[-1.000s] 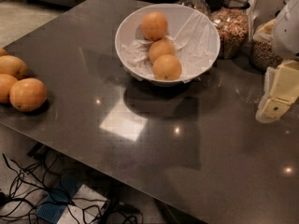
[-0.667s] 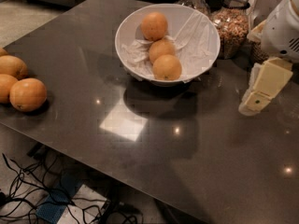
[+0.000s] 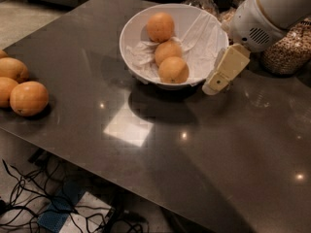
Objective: Pick orange from white bowl
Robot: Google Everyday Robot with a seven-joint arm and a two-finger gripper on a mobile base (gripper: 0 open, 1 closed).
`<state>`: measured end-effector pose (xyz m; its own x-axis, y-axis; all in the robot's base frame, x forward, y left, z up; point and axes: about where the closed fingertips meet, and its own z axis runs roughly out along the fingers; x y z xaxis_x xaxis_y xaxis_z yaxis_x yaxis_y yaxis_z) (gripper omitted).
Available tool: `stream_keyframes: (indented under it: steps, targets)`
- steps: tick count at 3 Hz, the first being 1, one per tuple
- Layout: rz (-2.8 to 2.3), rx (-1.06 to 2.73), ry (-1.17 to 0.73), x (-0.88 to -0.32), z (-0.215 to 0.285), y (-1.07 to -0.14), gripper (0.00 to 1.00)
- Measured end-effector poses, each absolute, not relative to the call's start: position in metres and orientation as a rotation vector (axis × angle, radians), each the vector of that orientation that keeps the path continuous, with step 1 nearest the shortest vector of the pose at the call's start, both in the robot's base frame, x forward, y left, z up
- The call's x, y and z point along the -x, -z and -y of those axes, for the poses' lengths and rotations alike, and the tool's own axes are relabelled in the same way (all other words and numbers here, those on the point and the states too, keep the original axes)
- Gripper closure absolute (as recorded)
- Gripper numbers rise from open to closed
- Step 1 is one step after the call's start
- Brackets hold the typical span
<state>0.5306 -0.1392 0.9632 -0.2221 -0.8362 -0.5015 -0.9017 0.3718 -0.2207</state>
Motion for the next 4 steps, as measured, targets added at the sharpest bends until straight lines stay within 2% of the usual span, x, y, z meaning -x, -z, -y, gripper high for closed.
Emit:
stream_keyframes:
  steps: [2,4]
  targets:
    - [-2.082,1.461,-0.202,-0.534,0.132,-0.957,0.0]
    - [-2.042,1.332,-0.275,-0.57,0.083,-0.94,0.0]
